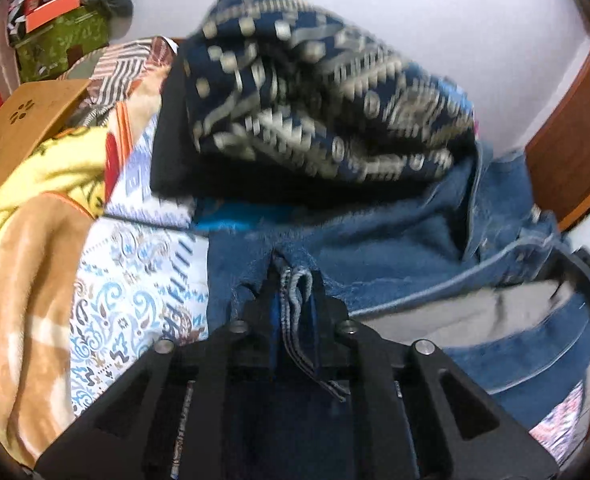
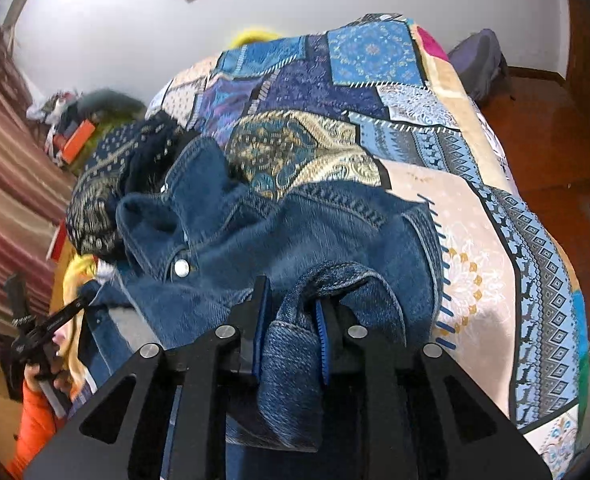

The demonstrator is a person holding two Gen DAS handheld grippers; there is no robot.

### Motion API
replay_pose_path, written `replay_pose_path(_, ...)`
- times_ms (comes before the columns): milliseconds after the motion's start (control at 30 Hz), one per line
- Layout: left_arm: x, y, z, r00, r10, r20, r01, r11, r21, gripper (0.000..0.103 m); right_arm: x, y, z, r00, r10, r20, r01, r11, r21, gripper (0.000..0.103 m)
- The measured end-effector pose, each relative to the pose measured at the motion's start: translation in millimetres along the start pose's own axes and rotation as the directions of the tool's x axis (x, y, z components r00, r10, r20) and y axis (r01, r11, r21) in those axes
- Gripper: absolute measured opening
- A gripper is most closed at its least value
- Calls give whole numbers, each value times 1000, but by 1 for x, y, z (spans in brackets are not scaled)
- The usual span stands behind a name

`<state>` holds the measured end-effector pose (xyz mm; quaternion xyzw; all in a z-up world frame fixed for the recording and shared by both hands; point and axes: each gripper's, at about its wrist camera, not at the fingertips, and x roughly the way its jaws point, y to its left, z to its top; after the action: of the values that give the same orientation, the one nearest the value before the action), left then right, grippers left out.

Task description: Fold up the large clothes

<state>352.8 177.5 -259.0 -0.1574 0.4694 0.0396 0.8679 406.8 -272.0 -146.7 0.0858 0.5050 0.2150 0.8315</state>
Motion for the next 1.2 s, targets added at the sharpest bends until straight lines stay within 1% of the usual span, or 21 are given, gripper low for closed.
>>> replay_pose_path(33, 1, 0, -2, 1000, 9, -5, -9, 1000, 9, 16, -4, 0, -2, 1000, -9, -9, 9, 1000, -12, 24)
replay_pose_path(67, -1, 1, -5, 1000, 15, -7, -15, 1000, 17, 19, -10, 1, -3, 1000, -23, -13, 22, 1000, -21, 28)
replay_pose_path(133, -7, 2, -9, 1000, 13, -5, -13, 1000, 20, 24, -24, 3, -6, 999, -49, -1, 49, 998, -41, 35)
replay_pose_path(200, -20, 6, -12, 1000, 7, 6, -8, 1000, 14, 25, -40, 5, -9, 996, -78, 33, 80, 995, -59, 48)
replay_pose_path(267, -39, 9, -14, 999, 15, 34, -16, 1000, 12, 26, -57, 7, -13, 992, -100, 75, 105, 992, -64, 50)
replay_pose_path(333, -55, 9, -15, 998, 22, 55, -22, 1000, 13, 26, -70, 12, -18, 988, -119, 97, 126, 989, -75, 50)
replay_pose_path(400, -71, 8, -17, 998, 6, 70, -6, 1000, 5, 26, -80, 20, -26, 985, -137, 109, 148, 984, -102, 50)
replay_pose_path(467, -83, 5, -21, 997, -11, 71, 10, 1000, 6, 26, -87, 33, -37, 979, -161, 124, 180, 971, -157, 50)
replay_pose_path(533, -93, -4, -28, 997, -23, 77, 20, 999, 33, 26, -87, 47, -48, 977, -171, 125, 196, 956, -219, 50)
replay_pose_path(633, -99, -20, -39, 997, -36, 67, 31, 996, 85, 26, -81, 66, -65, 981, -163, 104, 187, 937, -297, 50)
replay_pose_path(733, -90, -36, -52, 997, -81, 14, 79, 991, 106, 29, -69, 77, -77, 987, -148, 67, 162, 925, -344, 50)
replay_pose_path(800, -81, -47, -62, 994, -103, -24, 105, 987, 123, 30, -63, 81, -83, 988, -144, 48, 151, 925, -348, 50)
replay_pose_path(900, -60, -66, -74, 992, -104, -79, 116, 977, 178, 30, -47, 84, -84, 988, -154, 6, 146, 926, -349, 50)
replay_pose_path(967, -44, -75, -78, 988, -106, -111, 126, 974, 187, 30, -37, 86, -83, 983, -184, -5, 169, 916, -365, 50)
replay_pose_path(1033, -31, -80, -77, 987, -104, -122, 125, 975, 182, 31, -30, 89, -81, 978, -210, -11, 189, 899, -395, 50)
replay_pose_path(1100, -19, -82, -72, 986, -111, -126, 132, 976, 172, 34, -21, 92, -76, 976, -214, -38, 180, 892, -415, 54)
replay_pose_path(1133, -13, -82, -67, 986, -111, -124, 131, 977, 167, 41, -14, 93, -72, 976, -210, -55, 168, 891, -422, 54)
replay_pose_path(1200, 1, -81, -52, 985, -116, -128, 135, 979, 151, 41, 0, 97, -62, 974, -208, -87, 150, 887, -436, 54)
